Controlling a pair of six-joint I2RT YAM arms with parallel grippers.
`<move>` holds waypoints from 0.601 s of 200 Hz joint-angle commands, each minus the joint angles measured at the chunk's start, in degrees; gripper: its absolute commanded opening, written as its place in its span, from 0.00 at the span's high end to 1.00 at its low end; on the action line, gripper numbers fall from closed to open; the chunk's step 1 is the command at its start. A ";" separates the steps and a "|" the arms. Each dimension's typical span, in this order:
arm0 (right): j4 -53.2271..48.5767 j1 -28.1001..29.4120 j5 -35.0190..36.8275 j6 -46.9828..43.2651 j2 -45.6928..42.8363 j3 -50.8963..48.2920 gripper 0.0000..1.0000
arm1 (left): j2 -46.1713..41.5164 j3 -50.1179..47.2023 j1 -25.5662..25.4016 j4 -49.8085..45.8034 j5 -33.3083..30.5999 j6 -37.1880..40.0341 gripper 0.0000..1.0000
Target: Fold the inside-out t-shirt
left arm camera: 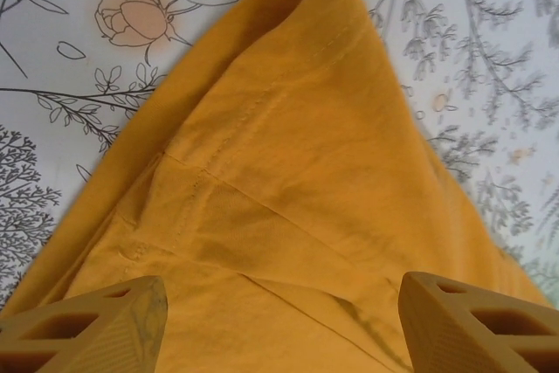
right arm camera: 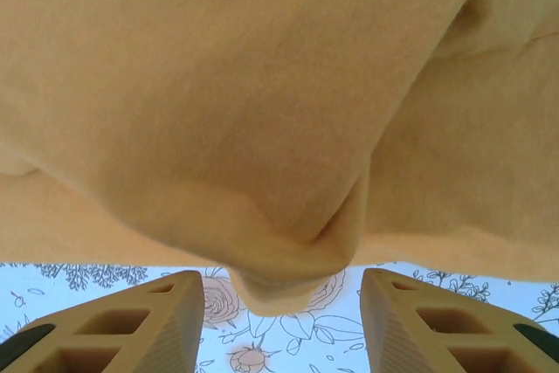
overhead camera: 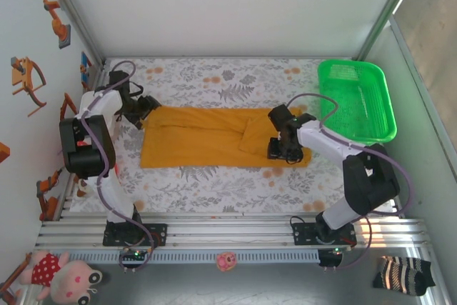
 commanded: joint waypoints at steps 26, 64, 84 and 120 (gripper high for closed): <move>1.91 -1.37 -1.13 -0.19 1.14 -1.56 0.54 | 2.91 -0.91 -0.97 -0.44 -2.60 2.13 0.35; 3.49 -4.01 -2.77 -0.32 1.70 -3.53 0.88 | 4.84 -1.58 -1.33 0.41 -3.67 2.22 0.51; 3.38 -7.94 -3.61 -1.51 -0.94 -4.60 1.00 | 5.58 -1.75 -1.40 0.58 -4.09 2.70 0.70; -0.94 -13.35 -3.65 -4.68 -6.31 -3.19 1.00 | 5.32 -1.88 -1.31 0.73 -3.85 3.44 1.00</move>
